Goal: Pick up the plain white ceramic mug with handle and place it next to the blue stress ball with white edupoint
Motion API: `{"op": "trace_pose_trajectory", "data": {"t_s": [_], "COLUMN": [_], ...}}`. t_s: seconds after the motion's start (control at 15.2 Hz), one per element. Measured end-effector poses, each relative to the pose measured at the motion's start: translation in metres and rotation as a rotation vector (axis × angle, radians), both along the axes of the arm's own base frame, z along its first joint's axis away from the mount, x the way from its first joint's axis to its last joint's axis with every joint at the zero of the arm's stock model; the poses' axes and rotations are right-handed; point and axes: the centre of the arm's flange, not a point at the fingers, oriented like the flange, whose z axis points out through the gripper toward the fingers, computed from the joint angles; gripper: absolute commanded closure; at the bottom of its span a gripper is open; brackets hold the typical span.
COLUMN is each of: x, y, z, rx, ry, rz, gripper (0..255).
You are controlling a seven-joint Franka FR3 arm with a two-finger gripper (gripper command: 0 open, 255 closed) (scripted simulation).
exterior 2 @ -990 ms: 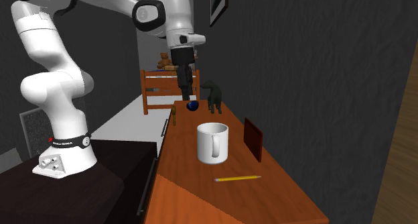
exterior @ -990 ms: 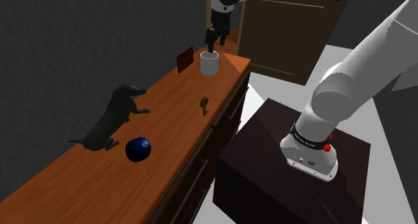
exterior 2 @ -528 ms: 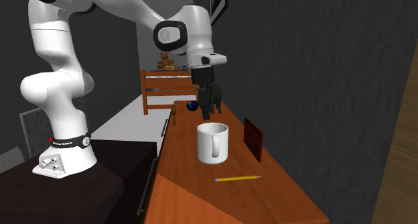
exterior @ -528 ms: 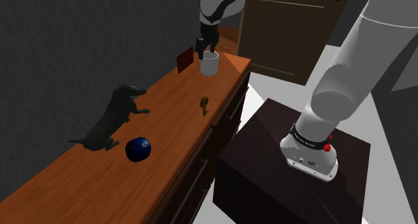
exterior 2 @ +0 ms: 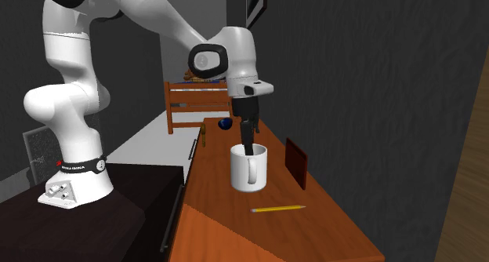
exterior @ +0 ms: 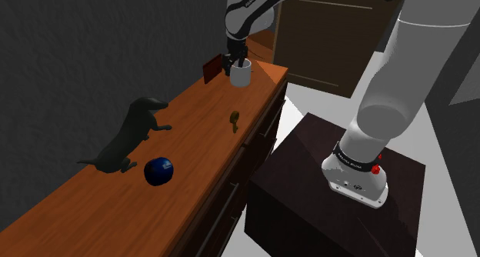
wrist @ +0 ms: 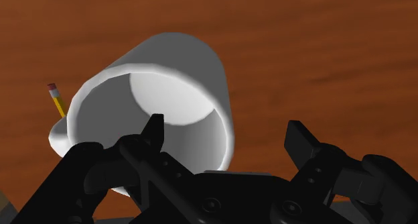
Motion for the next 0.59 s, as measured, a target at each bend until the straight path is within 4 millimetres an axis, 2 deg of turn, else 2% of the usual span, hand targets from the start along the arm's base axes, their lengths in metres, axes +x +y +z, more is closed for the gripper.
{"op": "trace_pose_trajectory", "data": {"t_s": [0.13, 0.46, 0.53, 0.59], "x": [0.0011, 0.0017, 0.0017, 0.0017], "y": [-0.0006, -0.0006, -0.0006, -0.0006], "z": [-0.0065, -0.0084, -0.0084, -0.0084], "rx": [0.000, 0.000, 0.000, 0.000], "ry": [0.000, -0.001, 0.000, -0.001], "rz": [0.000, 0.000, 0.000, 0.000], "gripper": [0, 0, 255, 255]}}
